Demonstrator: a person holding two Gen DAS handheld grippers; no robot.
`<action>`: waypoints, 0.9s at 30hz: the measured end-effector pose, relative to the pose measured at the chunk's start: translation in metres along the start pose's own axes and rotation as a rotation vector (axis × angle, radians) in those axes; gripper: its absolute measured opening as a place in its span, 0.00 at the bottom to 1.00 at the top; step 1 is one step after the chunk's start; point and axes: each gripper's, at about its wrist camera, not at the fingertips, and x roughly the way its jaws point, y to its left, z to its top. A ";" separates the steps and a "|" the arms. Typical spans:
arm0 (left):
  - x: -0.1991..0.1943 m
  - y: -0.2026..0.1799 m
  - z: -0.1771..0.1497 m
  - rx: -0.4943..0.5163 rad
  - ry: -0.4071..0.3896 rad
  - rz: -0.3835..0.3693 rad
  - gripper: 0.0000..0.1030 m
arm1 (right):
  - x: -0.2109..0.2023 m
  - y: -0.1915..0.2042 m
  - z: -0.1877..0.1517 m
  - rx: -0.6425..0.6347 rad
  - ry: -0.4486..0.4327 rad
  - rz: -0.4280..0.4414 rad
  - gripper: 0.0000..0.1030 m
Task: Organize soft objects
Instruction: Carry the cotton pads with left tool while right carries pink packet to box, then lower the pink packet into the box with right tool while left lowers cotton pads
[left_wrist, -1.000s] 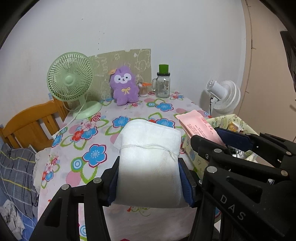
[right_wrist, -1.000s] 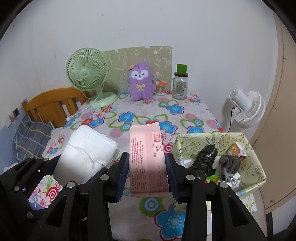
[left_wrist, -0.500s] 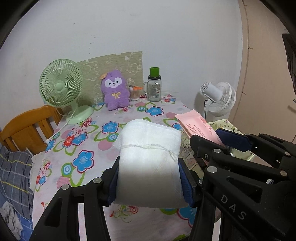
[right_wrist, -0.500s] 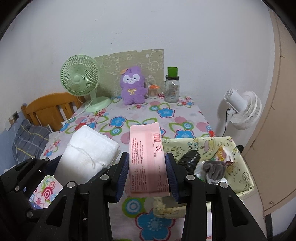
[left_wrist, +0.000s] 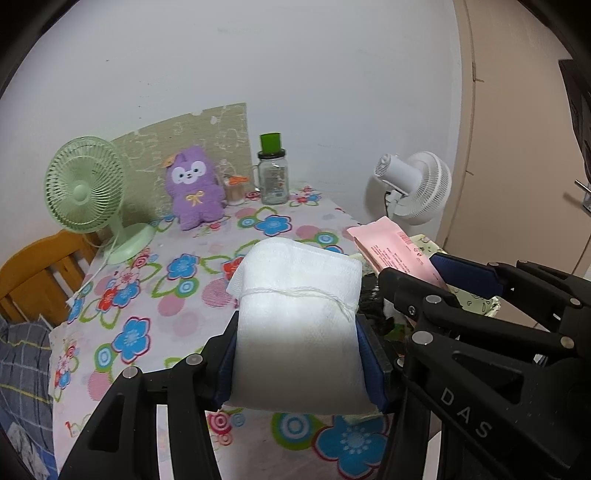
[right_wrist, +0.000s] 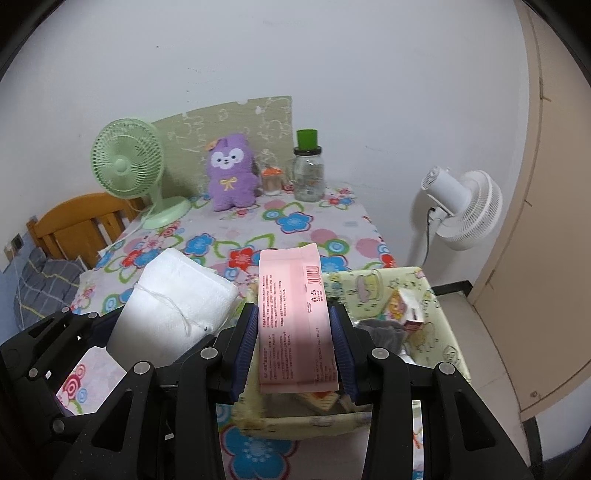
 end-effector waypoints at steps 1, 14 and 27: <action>0.002 -0.003 0.001 0.004 0.003 -0.006 0.56 | 0.001 -0.003 0.000 0.002 0.003 -0.005 0.42; 0.022 -0.031 0.008 0.042 0.009 -0.049 0.56 | 0.012 -0.042 -0.005 0.068 0.027 -0.034 0.42; 0.054 -0.042 0.013 0.053 0.046 -0.075 0.57 | 0.035 -0.071 -0.011 0.145 0.062 -0.070 0.78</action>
